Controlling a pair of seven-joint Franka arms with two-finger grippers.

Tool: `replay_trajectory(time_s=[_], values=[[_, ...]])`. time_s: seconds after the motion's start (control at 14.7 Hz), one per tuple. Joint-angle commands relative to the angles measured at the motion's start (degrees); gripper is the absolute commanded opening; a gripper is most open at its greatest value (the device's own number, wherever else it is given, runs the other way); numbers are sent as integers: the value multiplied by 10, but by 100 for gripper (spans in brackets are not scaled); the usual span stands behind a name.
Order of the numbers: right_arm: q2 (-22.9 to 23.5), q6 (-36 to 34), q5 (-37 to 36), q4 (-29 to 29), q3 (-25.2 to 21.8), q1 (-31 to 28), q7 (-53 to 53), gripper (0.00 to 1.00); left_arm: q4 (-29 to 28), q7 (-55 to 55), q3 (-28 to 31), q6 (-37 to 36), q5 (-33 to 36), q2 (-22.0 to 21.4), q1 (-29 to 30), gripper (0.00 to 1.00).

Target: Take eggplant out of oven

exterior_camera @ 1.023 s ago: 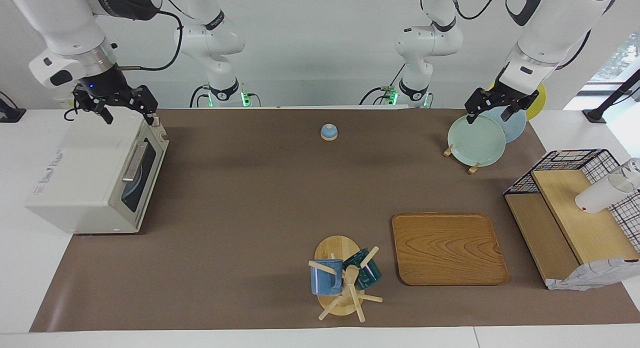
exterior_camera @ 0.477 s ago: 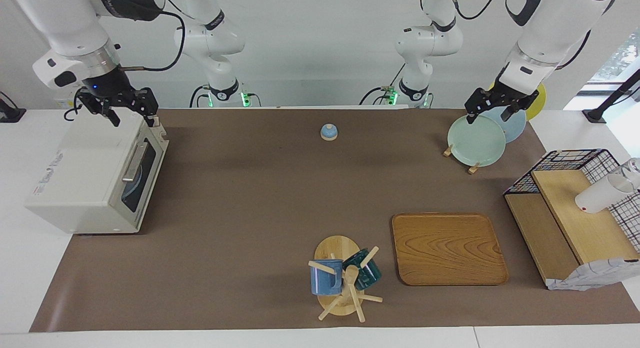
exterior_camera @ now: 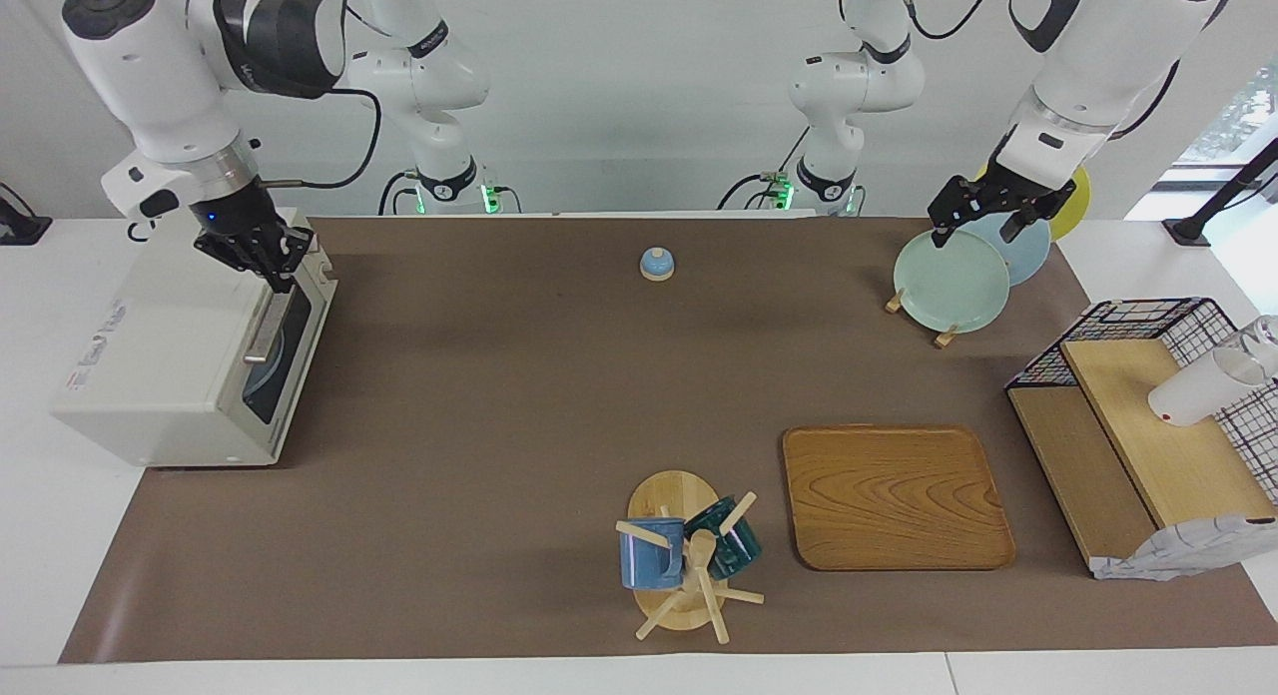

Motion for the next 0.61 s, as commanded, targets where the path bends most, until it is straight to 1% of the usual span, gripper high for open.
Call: replay_trajectory(time_s=[0.0, 0.2, 0.41, 0.55], values=[[-25, 24, -10, -58, 2, -20, 3, 0, -9, 0, -4, 1, 2, -8, 7, 100], [-20, 30, -24, -83, 2, -25, 3, 0, -9, 0, -4, 1, 2, -8, 7, 100], [-12, 38, -47, -94, 2, -25, -1, 0, -9, 0, -4, 1, 2, -8, 7, 100], [-12, 56, -49, -112, 2, -43, -13, 0, -9, 0, -4, 0, 2, -8, 7, 100]])
